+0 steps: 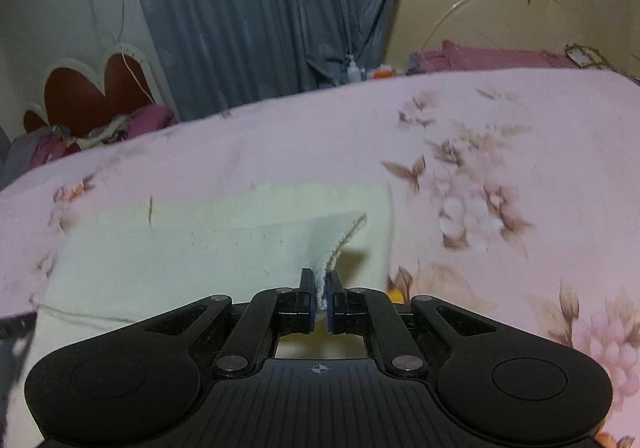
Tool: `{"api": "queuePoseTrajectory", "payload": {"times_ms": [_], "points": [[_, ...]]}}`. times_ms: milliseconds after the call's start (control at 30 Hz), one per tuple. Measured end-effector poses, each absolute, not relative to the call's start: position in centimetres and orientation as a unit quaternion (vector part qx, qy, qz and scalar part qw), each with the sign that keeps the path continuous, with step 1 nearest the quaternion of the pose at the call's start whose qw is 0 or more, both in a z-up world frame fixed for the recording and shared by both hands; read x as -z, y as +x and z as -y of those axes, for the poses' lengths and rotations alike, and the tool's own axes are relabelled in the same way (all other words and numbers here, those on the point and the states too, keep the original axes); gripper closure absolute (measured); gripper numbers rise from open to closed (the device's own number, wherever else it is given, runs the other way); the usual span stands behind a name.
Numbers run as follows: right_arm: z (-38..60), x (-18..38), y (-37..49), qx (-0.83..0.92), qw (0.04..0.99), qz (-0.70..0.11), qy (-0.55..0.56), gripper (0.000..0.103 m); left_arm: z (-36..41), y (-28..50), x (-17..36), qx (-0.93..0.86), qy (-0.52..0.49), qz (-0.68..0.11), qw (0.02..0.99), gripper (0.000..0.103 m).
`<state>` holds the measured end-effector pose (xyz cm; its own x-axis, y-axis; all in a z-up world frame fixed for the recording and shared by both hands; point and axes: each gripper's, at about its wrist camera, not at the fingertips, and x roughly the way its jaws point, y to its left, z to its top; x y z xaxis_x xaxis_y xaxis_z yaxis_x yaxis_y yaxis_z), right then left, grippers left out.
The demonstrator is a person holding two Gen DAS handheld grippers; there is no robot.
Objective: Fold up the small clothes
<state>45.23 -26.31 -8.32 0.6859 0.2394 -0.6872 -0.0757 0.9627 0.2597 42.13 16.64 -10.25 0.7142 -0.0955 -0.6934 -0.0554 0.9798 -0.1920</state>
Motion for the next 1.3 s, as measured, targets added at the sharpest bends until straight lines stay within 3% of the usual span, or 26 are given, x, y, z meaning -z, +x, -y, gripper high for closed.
{"api": "queuePoseTrajectory", "payload": {"times_ms": [200, 367, 500, 767, 900, 1033, 1133, 1233, 1300], "points": [[26.1, 7.7, 44.8, -0.087, 0.914, -0.380, 0.111, 0.099, -15.3, 41.3, 9.2, 0.028, -0.086, -0.339, 0.936, 0.085], [26.3, 7.7, 44.7, -0.089, 0.911, -0.388, 0.111, 0.099, -14.3, 42.6, 9.9, 0.031, -0.046, -0.366, 0.929, 0.085], [26.4, 8.7, 45.0, -0.088, 0.905, -0.402, 0.107, 0.099, -14.6, 42.7, 10.4, 0.049, -0.064, -0.363, 0.928, 0.097], [26.7, 9.7, 44.7, -0.082, 0.901, -0.414, 0.101, 0.098, -15.7, 41.7, 10.8, 0.051, -0.076, -0.373, 0.923, 0.100], [27.0, 10.4, 44.9, -0.081, 0.900, -0.415, 0.103, 0.098, -15.8, 40.5, 8.6, 0.044, -0.066, -0.342, 0.936, 0.086], [27.1, 9.7, 44.6, -0.088, 0.909, -0.396, 0.095, 0.098, -14.0, 41.6, 7.4, 0.075, -0.056, -0.321, 0.943, 0.082], [27.2, 10.6, 45.1, -0.078, 0.904, -0.409, 0.094, 0.098, -12.6, 43.8, 10.0, 0.088, -0.046, -0.389, 0.916, 0.080], [27.3, 10.9, 45.3, -0.074, 0.901, -0.417, 0.094, 0.098, -12.0, 43.4, 10.0, 0.097, -0.030, -0.392, 0.915, 0.080], [27.5, 9.6, 44.9, -0.062, 0.910, -0.402, 0.087, 0.098, -12.4, 43.1, 8.9, 0.102, -0.044, -0.366, 0.924, 0.073]]}}
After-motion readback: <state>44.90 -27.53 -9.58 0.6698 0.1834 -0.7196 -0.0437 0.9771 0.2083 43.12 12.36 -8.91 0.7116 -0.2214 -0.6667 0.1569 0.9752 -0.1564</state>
